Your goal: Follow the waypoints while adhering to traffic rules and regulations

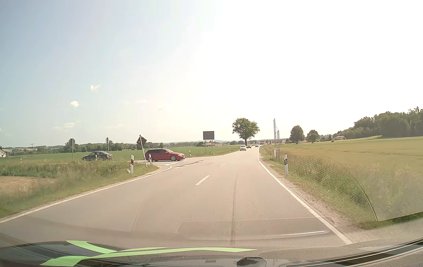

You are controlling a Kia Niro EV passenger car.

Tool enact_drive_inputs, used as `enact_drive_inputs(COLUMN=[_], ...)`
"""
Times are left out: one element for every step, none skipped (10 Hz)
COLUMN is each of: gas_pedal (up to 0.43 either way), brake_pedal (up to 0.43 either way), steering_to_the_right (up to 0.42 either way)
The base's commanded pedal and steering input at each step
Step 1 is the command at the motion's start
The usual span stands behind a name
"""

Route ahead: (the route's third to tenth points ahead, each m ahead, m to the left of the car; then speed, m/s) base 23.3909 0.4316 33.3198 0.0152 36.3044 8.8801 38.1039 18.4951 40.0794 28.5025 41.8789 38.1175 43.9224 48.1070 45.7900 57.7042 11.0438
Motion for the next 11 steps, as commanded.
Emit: enact_drive_inputs(gas_pedal=[0.000, 0.000, 0.000, 0.000, 0.000, 0.000, 0.000, 0.000, 0.000, 0.000, 0.000], brake_pedal=[0.287, 0.293, 0.293, 0.293, 0.293, 0.293, 0.299, 0.299, 0.299, 0.299, 0.299], steering_to_the_right=[0.015, 0.015, 0.015, 0.015, 0.015, 0.016, 0.016, 0.018, 0.019, 0.019, 0.019])
